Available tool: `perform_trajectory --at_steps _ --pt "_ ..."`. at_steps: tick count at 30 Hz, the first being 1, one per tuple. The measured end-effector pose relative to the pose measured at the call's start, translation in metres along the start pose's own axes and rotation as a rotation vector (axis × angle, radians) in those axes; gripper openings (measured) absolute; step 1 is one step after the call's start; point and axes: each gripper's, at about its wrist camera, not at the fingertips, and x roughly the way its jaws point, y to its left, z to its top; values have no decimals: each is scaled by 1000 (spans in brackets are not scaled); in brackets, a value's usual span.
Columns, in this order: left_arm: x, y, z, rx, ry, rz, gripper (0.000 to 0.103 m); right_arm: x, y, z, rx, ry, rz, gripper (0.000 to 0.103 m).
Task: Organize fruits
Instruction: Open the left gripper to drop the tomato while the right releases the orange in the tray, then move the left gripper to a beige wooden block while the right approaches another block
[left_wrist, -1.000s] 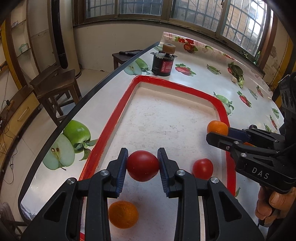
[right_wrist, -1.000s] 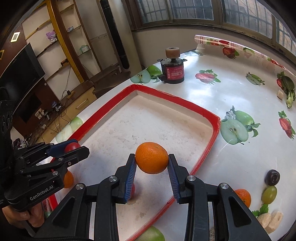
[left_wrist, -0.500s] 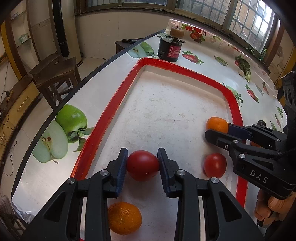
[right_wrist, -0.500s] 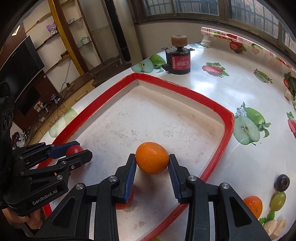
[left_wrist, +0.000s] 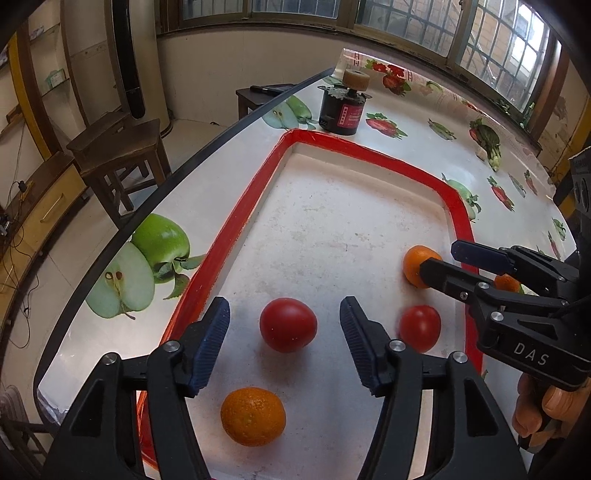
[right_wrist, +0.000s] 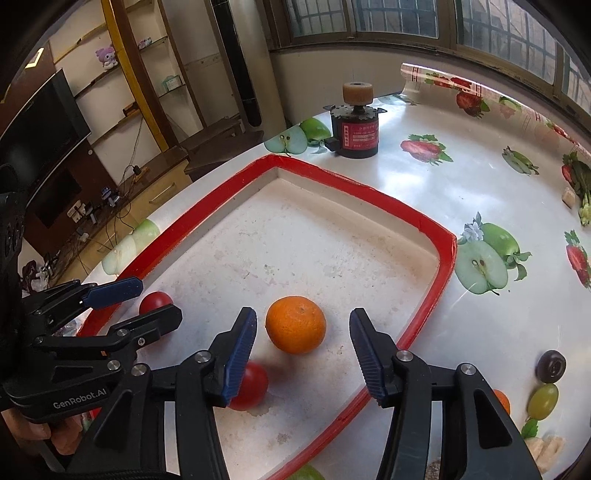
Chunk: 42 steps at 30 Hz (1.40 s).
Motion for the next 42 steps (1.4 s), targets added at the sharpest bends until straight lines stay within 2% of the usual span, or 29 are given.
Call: perform_trajectory --at_steps 14,23,30,42 --pt "-29 -35 -9 41 -42 -51 61 -72 -25 -28 55 -89 -28 55" --pt "-42 -83 -15 103 -61 -104 62 -106 -63 -57 113 -105 -90 56" --pt "-49 -126 -24 188 -59 -148 64 -132 -93 -84 170 -122 -137 56" --pt "-46 -170 -33 259 -37 -193 64 -162 -146 -130 281 -123 -207 57"
